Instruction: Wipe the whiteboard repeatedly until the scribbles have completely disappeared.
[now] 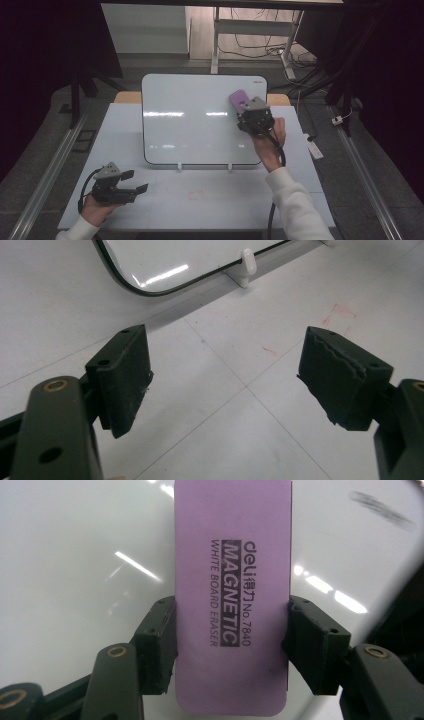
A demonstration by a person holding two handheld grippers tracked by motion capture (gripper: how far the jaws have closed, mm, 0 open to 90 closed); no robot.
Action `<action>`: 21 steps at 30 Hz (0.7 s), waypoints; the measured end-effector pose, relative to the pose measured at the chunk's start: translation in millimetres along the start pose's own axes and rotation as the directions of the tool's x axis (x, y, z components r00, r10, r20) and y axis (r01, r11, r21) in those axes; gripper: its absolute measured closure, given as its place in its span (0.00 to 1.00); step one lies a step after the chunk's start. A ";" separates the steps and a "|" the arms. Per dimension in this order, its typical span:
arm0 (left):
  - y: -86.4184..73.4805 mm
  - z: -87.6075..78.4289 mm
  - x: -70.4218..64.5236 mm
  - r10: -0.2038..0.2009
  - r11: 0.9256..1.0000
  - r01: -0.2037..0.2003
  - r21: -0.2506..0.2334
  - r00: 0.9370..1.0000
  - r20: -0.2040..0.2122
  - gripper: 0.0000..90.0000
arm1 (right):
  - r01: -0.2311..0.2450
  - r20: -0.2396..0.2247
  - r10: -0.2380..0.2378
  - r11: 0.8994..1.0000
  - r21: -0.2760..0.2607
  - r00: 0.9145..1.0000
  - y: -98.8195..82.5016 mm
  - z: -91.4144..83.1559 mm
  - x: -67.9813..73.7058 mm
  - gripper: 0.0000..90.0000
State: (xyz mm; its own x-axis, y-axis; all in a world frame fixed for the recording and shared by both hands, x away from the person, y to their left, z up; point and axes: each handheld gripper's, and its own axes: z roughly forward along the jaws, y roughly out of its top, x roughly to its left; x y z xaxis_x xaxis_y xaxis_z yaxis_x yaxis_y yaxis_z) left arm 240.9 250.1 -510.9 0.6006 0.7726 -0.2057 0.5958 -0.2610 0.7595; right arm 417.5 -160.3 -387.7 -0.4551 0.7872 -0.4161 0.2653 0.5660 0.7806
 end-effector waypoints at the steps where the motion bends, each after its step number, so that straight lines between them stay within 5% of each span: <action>1: 0.1 0.2 -0.1 0.000 1.000 0.000 0.001 1.000 0.000 0.24 | -0.020 0.010 0.020 1.000 0.001 1.000 -1.5 -1.1 -6.9 0.45; 4: 0.3 0.9 -0.1 0.003 1.000 -0.003 0.004 1.000 0.001 0.24 | -0.060 0.023 0.060 0.998 -0.007 0.998 -6.7 -3.6 -18.8 0.45; 7: 0.6 1.6 -0.6 0.000 1.000 0.000 0.005 1.000 -0.001 0.24 | -0.052 0.015 0.052 0.999 -0.005 0.999 -10.3 -4.5 -12.5 0.46; 16: 0.9 2.9 -0.5 0.002 1.000 -0.002 0.009 1.000 0.002 0.24 | 0.104 -0.084 -0.104 0.995 -0.003 0.991 -24.4 -4.1 59.8 0.46; 21: 0.7 2.6 0.1 -0.004 1.000 0.004 0.008 1.000 0.005 0.24 | 0.117 -0.114 -0.117 0.993 -0.005 0.987 -27.0 -4.2 69.6 0.46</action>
State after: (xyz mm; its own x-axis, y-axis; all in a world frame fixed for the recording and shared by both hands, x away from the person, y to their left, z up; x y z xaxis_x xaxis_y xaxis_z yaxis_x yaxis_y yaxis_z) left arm 242.8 248.4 -512.1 0.6011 0.7706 -0.2118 0.6021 -0.2625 0.7540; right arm 375.1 -121.8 -435.7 -0.5772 0.6825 -0.4485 0.2059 0.6531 0.7288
